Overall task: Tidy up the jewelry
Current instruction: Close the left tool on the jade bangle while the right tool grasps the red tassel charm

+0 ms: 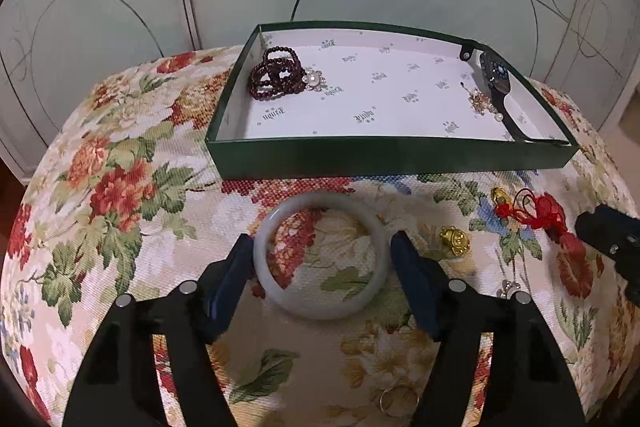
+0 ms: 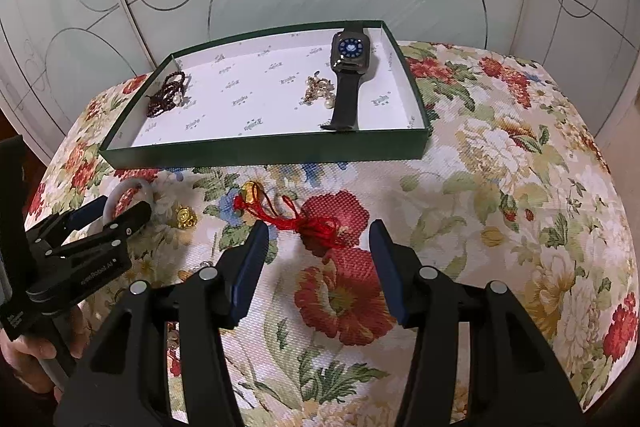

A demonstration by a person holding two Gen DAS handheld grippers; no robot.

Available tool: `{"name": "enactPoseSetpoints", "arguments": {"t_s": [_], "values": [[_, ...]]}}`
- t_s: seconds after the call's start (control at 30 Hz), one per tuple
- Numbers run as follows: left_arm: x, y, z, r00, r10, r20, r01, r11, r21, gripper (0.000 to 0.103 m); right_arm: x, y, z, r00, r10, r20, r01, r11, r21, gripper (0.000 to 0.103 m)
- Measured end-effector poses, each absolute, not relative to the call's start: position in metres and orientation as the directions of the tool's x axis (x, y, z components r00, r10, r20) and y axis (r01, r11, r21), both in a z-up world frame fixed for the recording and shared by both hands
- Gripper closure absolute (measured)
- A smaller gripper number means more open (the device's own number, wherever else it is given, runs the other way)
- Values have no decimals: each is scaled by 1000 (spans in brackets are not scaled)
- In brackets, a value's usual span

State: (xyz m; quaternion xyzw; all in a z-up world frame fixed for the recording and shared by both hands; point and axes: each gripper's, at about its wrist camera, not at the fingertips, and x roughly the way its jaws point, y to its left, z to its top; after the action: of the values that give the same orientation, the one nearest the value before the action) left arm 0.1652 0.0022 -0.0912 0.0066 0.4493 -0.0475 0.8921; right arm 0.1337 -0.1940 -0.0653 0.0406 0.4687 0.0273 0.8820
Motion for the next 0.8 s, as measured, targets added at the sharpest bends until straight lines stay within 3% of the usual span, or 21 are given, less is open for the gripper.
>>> {"name": "enactPoseSetpoints", "arguments": {"t_s": [0.3,0.4,0.57,0.63,0.7,0.8], "values": [[164,3,-91,595,-78,-800,94,995,-27,34,146,-175,-73,549,110,-828,-49,994,100,50],[163,5,-91,595,-78,-800,89,996,-31,34,154,-167,-79,539,125,-833,-62,992,109,42],[164,10,-90,598,-71,-798,81,996,-28,34,165,-157,-89,528,127,-840,-82,992,99,42],[164,11,-90,598,-71,-798,79,996,-30,34,169,-155,-93,521,124,-844,-84,992,94,44],[164,13,-90,599,-71,-798,76,997,-32,34,171,-154,-96,519,118,-847,-83,993,88,55],[164,14,-90,598,-72,-798,76,997,-33,34,173,-152,-97,524,114,-844,-96,993,74,60]]}}
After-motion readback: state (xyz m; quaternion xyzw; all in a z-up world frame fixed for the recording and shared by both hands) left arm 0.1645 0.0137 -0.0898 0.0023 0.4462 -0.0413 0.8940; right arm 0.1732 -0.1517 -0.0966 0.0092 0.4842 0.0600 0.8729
